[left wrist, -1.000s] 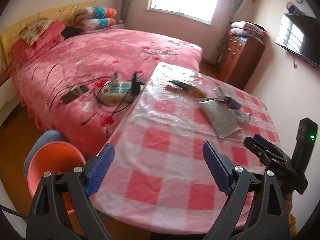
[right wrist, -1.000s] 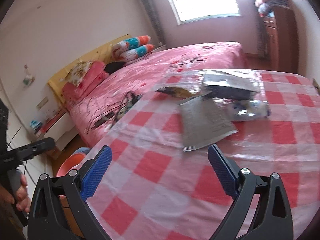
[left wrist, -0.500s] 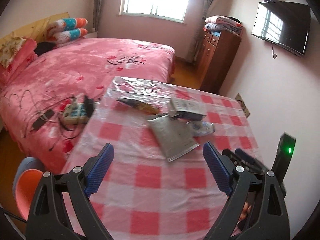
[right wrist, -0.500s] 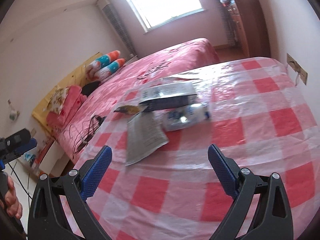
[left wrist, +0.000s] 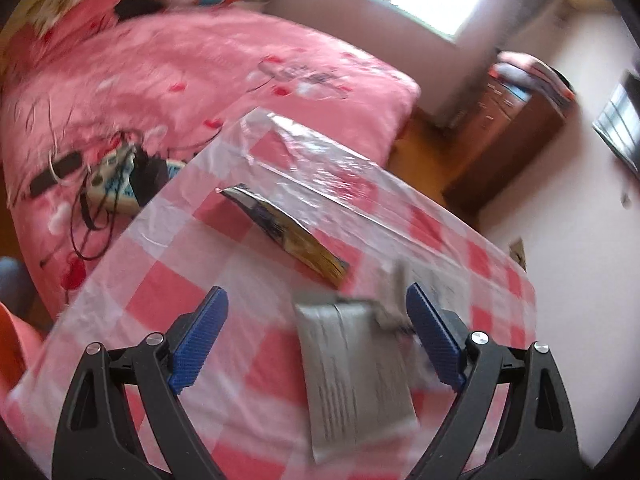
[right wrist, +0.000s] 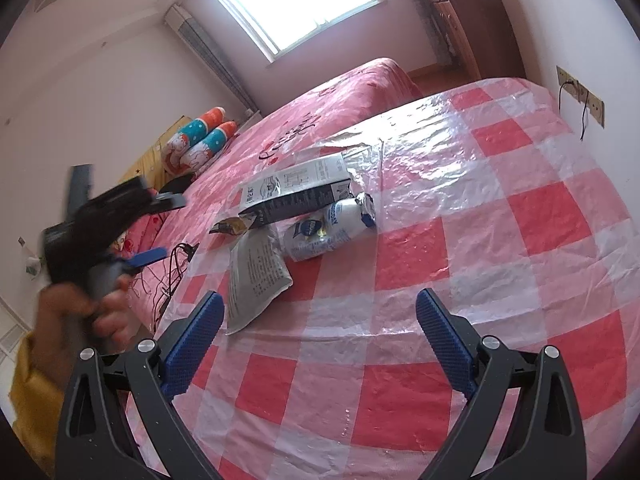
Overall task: Collect trash
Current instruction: 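Grasp the dark snack wrapper with the left tool while the right tool grasps the grey packet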
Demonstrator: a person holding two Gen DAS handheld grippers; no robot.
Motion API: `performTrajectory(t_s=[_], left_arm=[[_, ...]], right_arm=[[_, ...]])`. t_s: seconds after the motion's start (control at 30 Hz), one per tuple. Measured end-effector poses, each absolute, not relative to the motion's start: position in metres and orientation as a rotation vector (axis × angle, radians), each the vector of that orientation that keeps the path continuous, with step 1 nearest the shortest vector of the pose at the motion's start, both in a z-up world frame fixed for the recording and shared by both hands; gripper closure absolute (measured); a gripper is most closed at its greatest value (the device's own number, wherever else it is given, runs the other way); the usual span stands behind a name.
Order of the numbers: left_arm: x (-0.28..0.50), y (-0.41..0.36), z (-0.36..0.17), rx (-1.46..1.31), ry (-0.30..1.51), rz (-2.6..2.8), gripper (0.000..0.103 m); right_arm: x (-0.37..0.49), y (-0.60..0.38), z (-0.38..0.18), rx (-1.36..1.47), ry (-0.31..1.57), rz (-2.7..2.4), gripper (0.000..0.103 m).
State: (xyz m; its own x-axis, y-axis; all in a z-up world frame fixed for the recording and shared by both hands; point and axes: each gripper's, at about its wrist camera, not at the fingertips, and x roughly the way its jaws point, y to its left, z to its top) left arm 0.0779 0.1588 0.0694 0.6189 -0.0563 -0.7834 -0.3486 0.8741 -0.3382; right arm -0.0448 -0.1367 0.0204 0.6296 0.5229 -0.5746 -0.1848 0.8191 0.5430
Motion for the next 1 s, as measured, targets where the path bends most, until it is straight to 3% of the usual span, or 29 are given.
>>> performTrajectory(t_s=[0.4,0.67,0.77,1.0], left_arm=[[0.152,0.187,0.018,-0.541,0.945,0.272,0.015],[0.171,0.182,0.008,-0.458,0.954,0.314,0.036],[0.172,0.171,0.008,-0.401,0.952,0.289,0.058],[0.156,0.114,0.010,-0.198,0.969,0.055,0.071]], right_arm=[[-0.032,-0.144,0.010,0.525,0.818,0.437,0.007],[-0.028,-0.146,-0.004,0.551,0.862,0.432,0.007],[-0.029,-0.148,-0.004,0.557,0.860,0.428,0.007],[-0.030,-0.160,-0.003,0.601,0.850,0.420,0.007]])
